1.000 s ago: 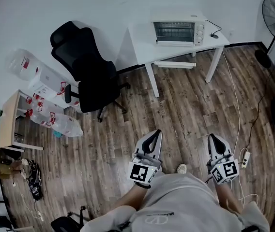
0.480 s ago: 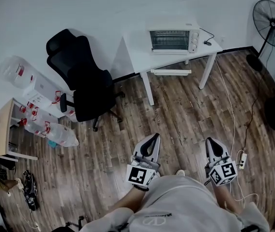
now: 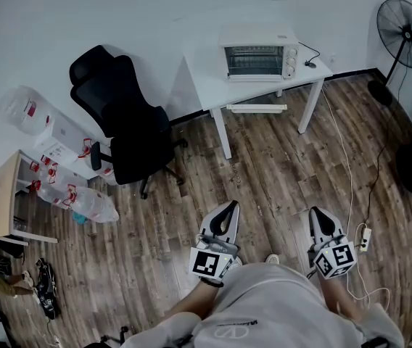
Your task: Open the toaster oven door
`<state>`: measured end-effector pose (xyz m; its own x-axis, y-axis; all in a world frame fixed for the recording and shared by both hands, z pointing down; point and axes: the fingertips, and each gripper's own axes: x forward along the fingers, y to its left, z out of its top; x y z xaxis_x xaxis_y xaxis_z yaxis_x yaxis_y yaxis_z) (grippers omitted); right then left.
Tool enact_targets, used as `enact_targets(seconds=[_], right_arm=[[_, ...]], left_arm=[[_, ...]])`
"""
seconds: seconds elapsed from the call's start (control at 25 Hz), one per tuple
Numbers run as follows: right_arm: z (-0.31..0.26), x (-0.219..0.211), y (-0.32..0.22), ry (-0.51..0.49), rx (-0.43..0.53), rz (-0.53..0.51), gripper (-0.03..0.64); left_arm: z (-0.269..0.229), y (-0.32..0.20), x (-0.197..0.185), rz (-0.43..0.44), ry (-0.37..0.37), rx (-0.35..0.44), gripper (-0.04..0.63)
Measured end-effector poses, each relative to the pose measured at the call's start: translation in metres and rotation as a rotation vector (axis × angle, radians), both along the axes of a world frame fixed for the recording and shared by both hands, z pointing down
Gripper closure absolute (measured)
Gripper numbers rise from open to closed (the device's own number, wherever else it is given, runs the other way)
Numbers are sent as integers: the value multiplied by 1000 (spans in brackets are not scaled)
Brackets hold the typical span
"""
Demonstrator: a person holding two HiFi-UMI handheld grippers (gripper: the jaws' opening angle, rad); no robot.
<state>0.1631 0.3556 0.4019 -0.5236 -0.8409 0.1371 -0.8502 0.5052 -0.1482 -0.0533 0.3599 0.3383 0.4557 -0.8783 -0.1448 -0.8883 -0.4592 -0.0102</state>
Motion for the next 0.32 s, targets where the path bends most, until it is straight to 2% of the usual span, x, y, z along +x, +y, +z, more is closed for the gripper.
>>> enact_targets(seconds=[0.32], right_arm=[[5,-1,3,3,3,4,600]], left_arm=[[4,4,-3,3,1,-4,588]])
